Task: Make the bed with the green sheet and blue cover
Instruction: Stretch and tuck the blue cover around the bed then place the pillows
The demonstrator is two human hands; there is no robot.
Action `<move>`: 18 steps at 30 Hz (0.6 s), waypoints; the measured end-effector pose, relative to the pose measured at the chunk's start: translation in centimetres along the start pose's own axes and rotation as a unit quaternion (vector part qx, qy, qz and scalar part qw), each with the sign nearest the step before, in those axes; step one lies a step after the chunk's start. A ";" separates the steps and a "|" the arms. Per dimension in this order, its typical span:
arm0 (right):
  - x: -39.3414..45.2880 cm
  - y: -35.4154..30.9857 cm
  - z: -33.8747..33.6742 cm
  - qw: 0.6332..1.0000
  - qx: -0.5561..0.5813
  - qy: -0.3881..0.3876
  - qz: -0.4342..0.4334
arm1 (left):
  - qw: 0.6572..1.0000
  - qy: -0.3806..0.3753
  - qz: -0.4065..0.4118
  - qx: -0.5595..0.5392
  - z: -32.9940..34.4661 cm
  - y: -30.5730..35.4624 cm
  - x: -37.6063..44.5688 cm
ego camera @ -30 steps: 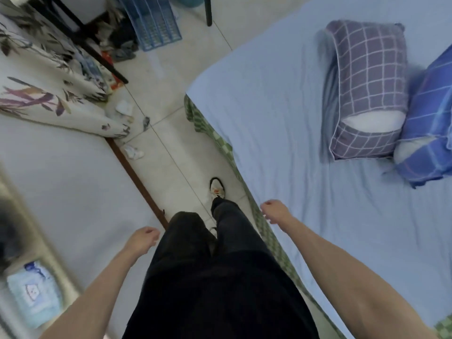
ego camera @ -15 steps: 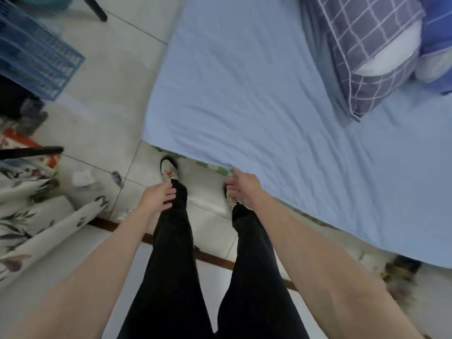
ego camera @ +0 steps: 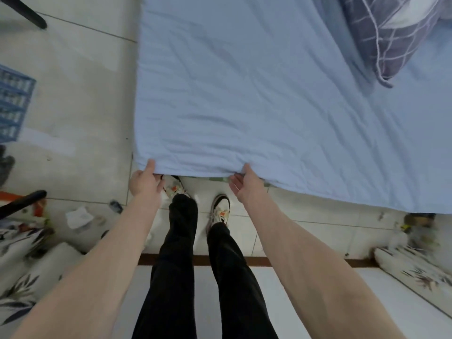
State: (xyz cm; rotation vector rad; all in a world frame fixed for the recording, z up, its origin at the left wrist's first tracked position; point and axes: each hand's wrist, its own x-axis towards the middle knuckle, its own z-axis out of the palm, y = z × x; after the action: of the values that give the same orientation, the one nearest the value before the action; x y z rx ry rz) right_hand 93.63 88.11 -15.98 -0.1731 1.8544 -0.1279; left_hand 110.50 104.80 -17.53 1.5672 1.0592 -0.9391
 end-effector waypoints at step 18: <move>-2.7 5.8 -0.4 0.988 0.134 -0.030 0.075 | 0.992 0.118 0.021 -0.050 -3.3 0.4 0.0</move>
State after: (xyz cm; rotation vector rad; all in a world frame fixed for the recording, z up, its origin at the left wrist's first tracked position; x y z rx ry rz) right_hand 93.71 94.35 -14.34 0.1480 1.7645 -0.2623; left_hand 111.12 107.93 -16.75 1.6396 1.2125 -0.6723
